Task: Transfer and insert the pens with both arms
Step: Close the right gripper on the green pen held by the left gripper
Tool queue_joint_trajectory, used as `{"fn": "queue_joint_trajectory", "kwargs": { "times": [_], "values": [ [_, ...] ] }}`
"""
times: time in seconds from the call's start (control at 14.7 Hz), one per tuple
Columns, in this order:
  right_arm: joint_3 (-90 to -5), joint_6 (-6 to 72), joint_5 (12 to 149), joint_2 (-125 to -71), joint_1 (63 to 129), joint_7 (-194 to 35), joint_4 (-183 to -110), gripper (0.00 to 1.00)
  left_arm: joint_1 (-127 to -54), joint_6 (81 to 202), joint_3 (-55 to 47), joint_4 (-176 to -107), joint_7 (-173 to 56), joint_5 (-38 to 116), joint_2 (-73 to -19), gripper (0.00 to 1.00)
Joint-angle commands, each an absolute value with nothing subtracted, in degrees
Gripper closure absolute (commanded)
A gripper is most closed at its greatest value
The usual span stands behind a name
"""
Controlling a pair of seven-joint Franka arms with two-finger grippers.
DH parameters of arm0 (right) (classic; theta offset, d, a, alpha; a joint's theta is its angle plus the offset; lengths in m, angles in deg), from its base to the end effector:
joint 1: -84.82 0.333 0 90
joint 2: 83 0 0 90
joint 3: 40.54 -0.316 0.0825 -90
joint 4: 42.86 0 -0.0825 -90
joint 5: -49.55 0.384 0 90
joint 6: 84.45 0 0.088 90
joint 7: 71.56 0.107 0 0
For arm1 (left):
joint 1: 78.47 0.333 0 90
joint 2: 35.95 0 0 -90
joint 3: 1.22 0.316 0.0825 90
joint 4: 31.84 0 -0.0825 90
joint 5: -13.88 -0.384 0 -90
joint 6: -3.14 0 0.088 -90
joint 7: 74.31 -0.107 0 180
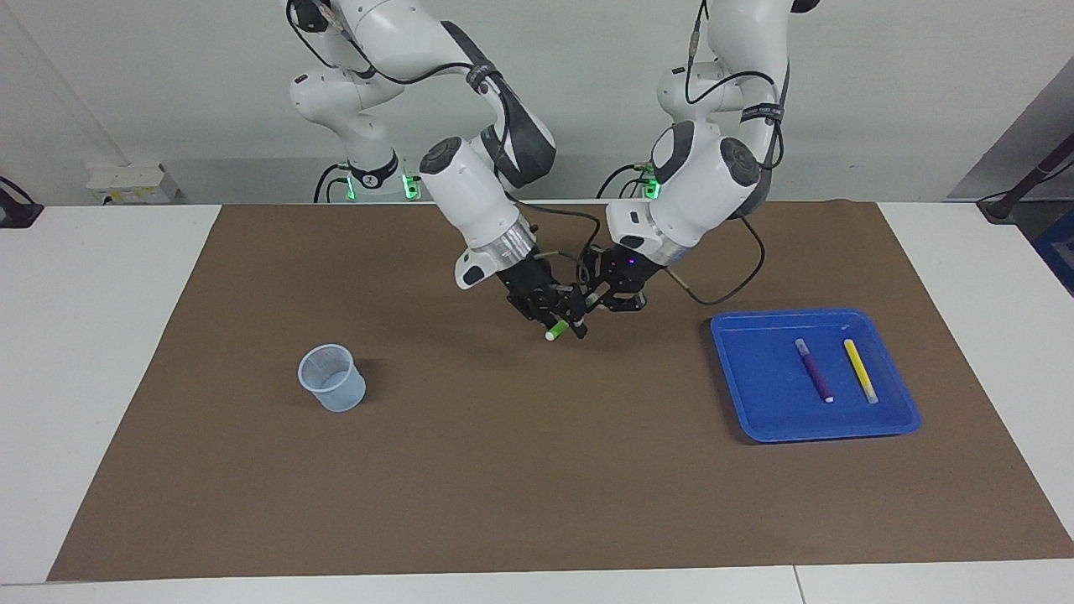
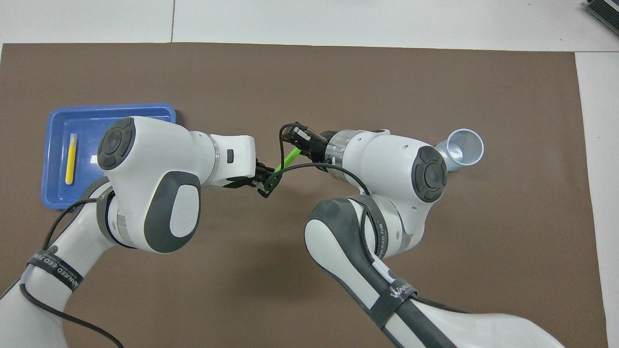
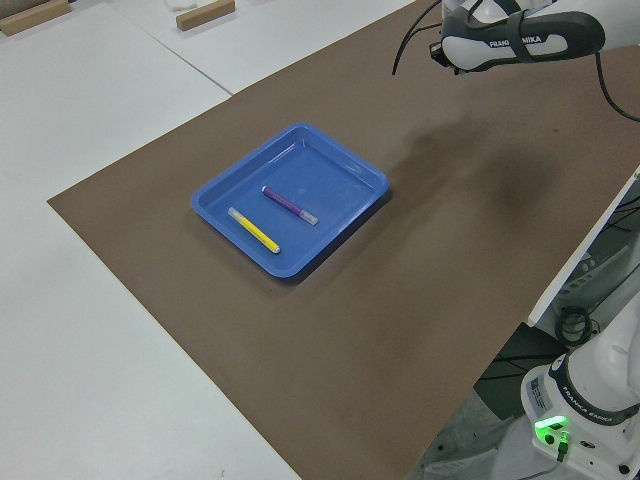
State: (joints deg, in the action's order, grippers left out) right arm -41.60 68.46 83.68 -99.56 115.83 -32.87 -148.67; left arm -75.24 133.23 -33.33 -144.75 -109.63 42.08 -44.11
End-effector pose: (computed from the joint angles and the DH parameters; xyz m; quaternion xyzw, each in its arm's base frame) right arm 0.5729 0.3382 0.4247 -0.9075 0.2707 -0.0891 0.3086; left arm 0.5257 -0.2920 0.4309 0.8881 -0.3860 0.0950 0.2308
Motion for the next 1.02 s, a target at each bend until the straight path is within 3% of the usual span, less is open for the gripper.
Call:
{"fn": "queue_joint_trajectory", "kwargs": {
  "times": [0.0, 0.27, 0.75, 0.95],
  "values": [
    [-42.04, 67.25, 84.53, -98.82, 114.96, -33.94, -149.03, 0.53, -75.74, 132.86, -32.95, -145.74, -109.29, 43.23, -42.63, 1.00],
    [-42.04, 67.25, 84.53, -98.82, 114.88, -33.94, -149.12, 0.56, -75.83, 133.04, -32.95, -145.74, -109.29, 43.23, -42.63, 1.00],
    [-42.04, 67.34, 84.53, -98.82, 114.96, -33.85, -149.38, 0.72, -75.83, 133.04, -32.95, -145.66, -109.29, 43.23, -42.63, 1.00],
    [-42.04, 67.34, 84.53, -98.82, 114.88, -33.94, -149.38, 0.92, -75.75, 133.04, -32.95, -145.66, -109.29, 43.23, -42.63, 1.00]
  ]
}}
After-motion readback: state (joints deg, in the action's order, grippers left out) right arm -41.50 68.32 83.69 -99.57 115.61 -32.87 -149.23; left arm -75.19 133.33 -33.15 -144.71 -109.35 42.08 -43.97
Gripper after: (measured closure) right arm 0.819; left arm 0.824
